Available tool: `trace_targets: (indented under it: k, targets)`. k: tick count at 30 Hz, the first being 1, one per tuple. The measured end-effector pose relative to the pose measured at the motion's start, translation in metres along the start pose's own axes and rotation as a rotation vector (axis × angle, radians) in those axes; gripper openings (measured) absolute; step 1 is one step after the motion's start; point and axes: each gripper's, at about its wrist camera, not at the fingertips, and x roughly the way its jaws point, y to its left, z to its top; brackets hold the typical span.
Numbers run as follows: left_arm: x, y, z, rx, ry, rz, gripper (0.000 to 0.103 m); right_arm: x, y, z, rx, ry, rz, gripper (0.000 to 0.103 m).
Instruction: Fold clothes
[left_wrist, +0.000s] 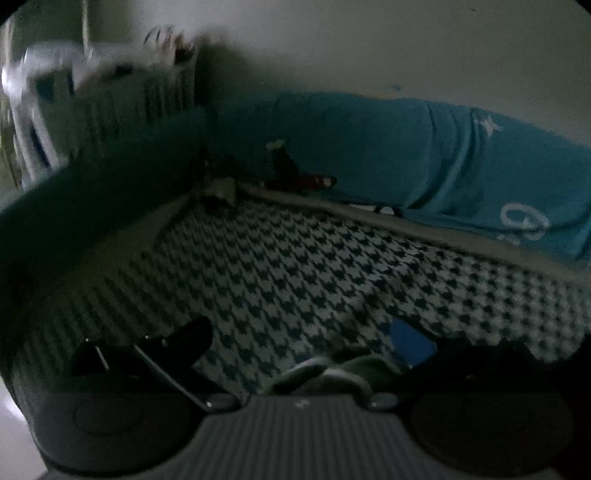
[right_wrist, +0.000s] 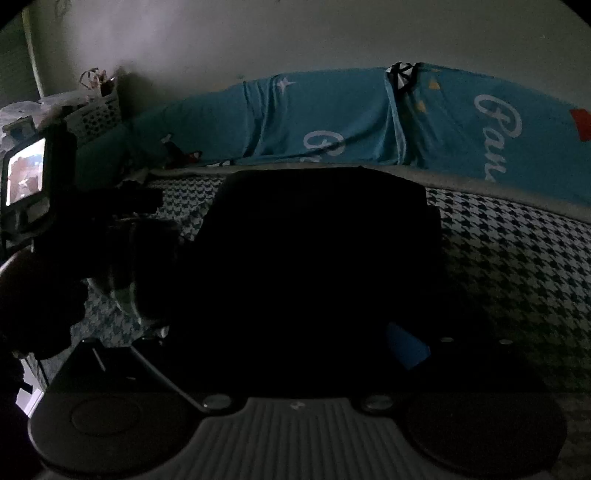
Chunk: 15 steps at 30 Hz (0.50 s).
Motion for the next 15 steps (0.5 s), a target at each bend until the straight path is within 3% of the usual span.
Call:
trace_targets:
  k: [4, 9, 15]
  targets:
    - [-0.008, 0.005, 0.004, 0.033, -0.078, 0.035, 0.103, 0.003, 0.016, 0.003, -0.046, -0.022, 0.069, 0.102]
    - [-0.009, 0.020, 0.006, 0.018, -0.013, -0.057, 0.103, 0.005, 0.045, 0.010, -0.133, -0.067, 0.191, 0.102]
    - [-0.010, 0.038, 0.007, 0.049, -0.048, -0.036, 0.103, 0.022, 0.077, 0.015, -0.190, -0.082, 0.288, 0.102]
